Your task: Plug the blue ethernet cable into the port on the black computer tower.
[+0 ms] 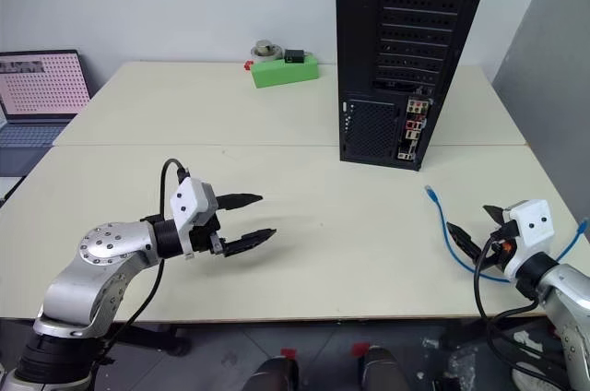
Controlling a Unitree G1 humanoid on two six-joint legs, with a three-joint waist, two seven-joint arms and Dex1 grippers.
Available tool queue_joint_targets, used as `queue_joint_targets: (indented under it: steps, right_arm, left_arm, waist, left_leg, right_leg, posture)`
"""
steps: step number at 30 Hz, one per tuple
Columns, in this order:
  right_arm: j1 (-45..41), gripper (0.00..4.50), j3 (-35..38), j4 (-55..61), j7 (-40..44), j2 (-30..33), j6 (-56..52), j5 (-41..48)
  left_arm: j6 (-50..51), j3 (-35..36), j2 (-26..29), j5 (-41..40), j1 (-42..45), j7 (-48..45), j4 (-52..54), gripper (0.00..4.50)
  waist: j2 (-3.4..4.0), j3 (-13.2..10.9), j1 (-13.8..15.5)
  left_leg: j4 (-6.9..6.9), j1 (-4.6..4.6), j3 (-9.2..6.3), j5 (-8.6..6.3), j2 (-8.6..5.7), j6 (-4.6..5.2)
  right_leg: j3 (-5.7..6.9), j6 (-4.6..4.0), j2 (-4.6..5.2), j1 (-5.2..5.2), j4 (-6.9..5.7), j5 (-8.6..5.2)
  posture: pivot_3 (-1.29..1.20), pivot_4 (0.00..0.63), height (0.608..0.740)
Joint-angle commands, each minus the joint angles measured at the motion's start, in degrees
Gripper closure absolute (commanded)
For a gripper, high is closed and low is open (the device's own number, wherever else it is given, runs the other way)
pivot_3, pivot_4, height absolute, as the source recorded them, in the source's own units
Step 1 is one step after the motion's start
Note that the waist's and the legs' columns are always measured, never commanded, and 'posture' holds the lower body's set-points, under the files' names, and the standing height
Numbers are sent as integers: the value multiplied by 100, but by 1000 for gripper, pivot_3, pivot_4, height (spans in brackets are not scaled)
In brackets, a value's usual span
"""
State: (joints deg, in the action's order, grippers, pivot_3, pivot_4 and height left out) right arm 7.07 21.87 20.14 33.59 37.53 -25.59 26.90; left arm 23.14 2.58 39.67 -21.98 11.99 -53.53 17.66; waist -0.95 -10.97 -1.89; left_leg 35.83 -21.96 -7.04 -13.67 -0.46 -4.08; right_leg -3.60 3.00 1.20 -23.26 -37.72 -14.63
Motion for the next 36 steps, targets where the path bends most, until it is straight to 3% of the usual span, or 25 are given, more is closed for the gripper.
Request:
queue_joint_targets:
  steps: [1, 17, 26, 36]
  right_arm:
    - [-72, 5, 112, 81, -30, 12, 120, -53]
    - [-299, 5, -240, 101, -360, -276, -13, -311]
    - [-878, 5, -737, -692, -641, -581, -3, -662]
    - [-1915, 5, -1086, -2198, -917, -1027, 219, -1099]
  left_arm:
    - [-60, 40, 65, -102, 30, -72, 207, 582]
    - [86, -490, -77, 49, 103, 50, 361, 582]
    - [207, -1109, -512, 8, 836, -152, 13, 582]
    - [-143, -1718, -1312, 603, 2048, -182, -1329, 582]
  waist:
    - [0, 0, 0]
    - [0, 0, 0]
    - [-2, 0, 0]
    - [-1, 1, -6]
  left_leg:
    - [0, 0, 0, 0, 0, 0]
    - [1, 1, 3, 0, 1, 0]
    - [4, 2, 7, 0, 0, 0]
    - [10, 2, 11, 1, -1, 1]
  right_leg:
    - [0, 0, 0, 0, 0, 0]
    - [-4, 0, -1, 0, 0, 0]
    - [-11, 5, -5, 0, -1, 5]
    - [-15, 35, -10, -1, -2, 32]
  posture:
    - [0, 150, 740]
    - [0, 150, 740]
    - [0, 150, 740]
    - [0, 150, 740]
